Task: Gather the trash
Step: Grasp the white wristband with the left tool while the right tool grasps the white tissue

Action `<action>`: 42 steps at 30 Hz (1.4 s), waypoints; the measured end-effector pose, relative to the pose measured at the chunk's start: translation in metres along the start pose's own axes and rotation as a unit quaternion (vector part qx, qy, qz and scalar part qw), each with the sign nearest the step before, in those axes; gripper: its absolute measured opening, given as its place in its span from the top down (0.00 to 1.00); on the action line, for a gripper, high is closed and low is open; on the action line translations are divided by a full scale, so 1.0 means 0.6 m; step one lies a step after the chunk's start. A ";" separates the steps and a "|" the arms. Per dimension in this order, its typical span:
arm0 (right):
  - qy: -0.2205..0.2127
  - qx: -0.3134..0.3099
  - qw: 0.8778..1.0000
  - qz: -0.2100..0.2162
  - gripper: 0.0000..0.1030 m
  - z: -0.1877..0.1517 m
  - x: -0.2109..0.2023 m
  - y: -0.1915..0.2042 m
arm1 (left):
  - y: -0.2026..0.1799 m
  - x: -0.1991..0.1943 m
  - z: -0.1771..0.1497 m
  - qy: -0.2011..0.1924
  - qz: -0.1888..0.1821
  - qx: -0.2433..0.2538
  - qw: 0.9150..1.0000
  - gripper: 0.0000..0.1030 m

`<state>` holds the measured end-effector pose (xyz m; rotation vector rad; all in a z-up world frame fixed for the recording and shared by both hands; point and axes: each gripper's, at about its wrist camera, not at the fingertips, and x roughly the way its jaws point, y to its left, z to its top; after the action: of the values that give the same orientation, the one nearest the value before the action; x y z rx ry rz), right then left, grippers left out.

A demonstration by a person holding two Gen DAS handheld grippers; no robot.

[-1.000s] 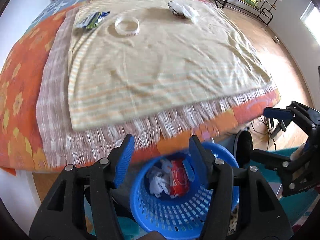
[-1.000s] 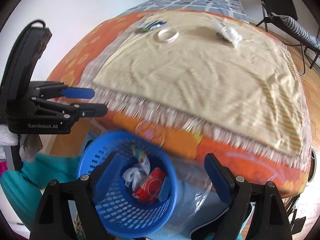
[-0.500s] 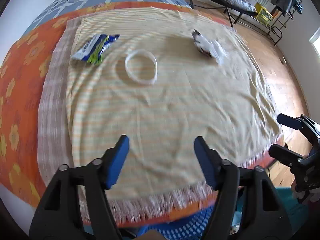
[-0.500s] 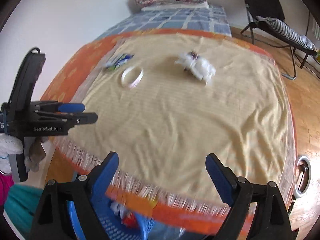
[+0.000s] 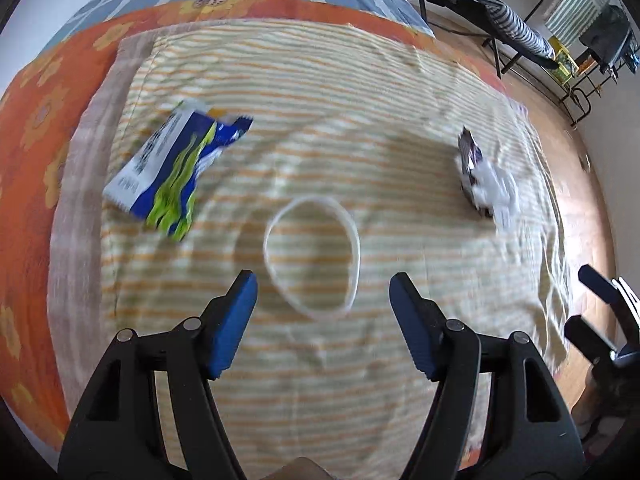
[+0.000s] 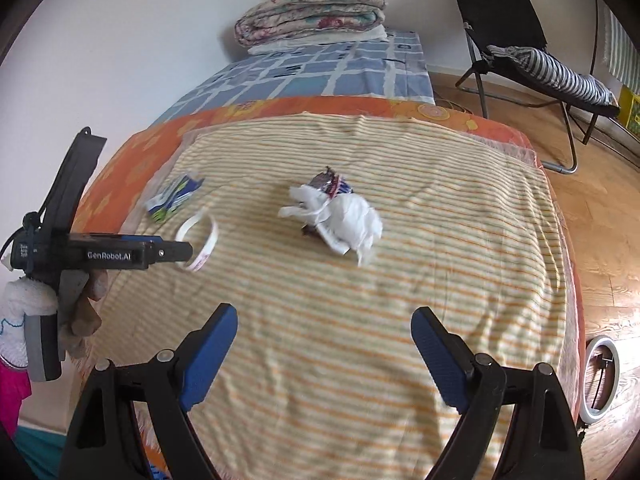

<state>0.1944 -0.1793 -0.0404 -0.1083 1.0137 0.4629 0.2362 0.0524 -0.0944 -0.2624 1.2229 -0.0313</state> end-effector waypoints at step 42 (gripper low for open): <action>0.045 0.139 0.988 0.042 0.36 0.109 0.162 -0.079 | 0.012 0.039 0.035 -0.022 0.013 0.024 0.999 0.66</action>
<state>0.3091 -0.1707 -0.0928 0.1639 1.1657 0.3920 0.2634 0.0593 -0.1112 -0.2045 1.1806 -0.0331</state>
